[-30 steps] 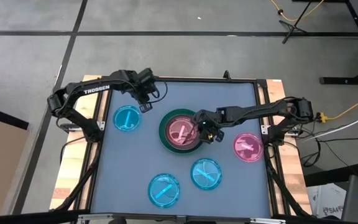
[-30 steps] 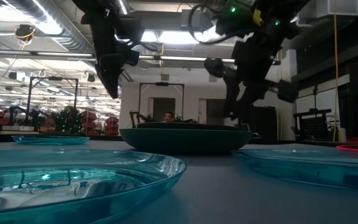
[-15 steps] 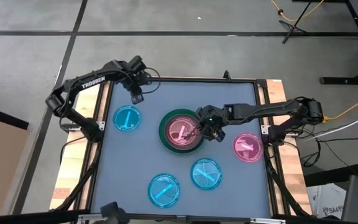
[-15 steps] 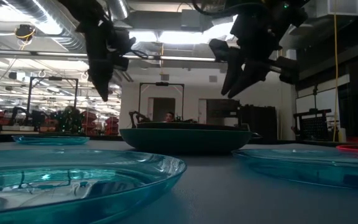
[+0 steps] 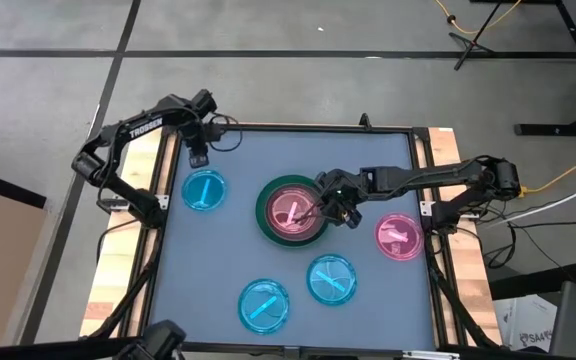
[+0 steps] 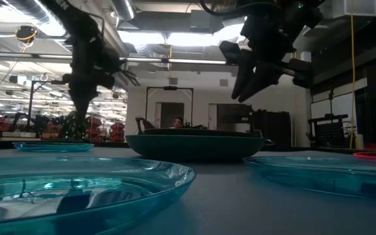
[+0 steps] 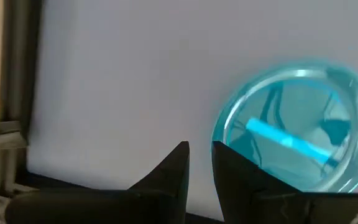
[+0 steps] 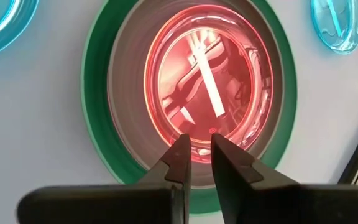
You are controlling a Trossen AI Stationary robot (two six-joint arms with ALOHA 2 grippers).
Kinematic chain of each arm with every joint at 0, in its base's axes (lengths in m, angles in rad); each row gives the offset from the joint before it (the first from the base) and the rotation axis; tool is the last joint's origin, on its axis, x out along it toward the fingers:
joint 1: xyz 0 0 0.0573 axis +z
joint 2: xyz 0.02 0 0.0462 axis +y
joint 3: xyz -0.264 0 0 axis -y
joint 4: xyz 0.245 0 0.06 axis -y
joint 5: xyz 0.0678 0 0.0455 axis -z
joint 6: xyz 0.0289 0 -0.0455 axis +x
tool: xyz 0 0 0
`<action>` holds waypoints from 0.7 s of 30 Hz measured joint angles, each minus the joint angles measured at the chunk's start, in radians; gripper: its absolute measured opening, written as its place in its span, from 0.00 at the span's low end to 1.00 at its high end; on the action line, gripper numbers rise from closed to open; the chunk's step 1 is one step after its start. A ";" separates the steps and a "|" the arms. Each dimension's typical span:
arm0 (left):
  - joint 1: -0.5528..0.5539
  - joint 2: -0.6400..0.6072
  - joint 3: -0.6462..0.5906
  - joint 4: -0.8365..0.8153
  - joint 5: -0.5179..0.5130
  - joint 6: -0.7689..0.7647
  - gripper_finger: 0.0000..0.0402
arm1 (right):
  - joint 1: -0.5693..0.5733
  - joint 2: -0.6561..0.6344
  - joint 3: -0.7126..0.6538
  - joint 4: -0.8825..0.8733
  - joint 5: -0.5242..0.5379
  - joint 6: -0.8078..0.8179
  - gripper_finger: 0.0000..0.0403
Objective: Stack plastic plates
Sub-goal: Stack the top blue plate on top of the transparent pink plate
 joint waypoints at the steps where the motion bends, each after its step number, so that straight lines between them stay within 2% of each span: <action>1: 0.003 0.000 -0.017 0.005 -0.001 0.023 0.16 | 0.000 0.000 0.000 0.004 0.000 0.000 0.13; 5: 0.012 0.000 -0.082 0.023 0.001 0.078 0.16 | 0.000 0.000 0.000 0.015 0.000 0.000 0.13; 12: 0.010 0.000 -0.201 0.124 -0.006 0.081 0.16 | 0.000 0.001 0.000 0.026 0.000 0.000 0.13; 21: 0.010 0.001 -0.245 0.174 -0.007 0.073 0.16 | 0.000 0.001 0.000 0.026 0.000 -0.001 0.13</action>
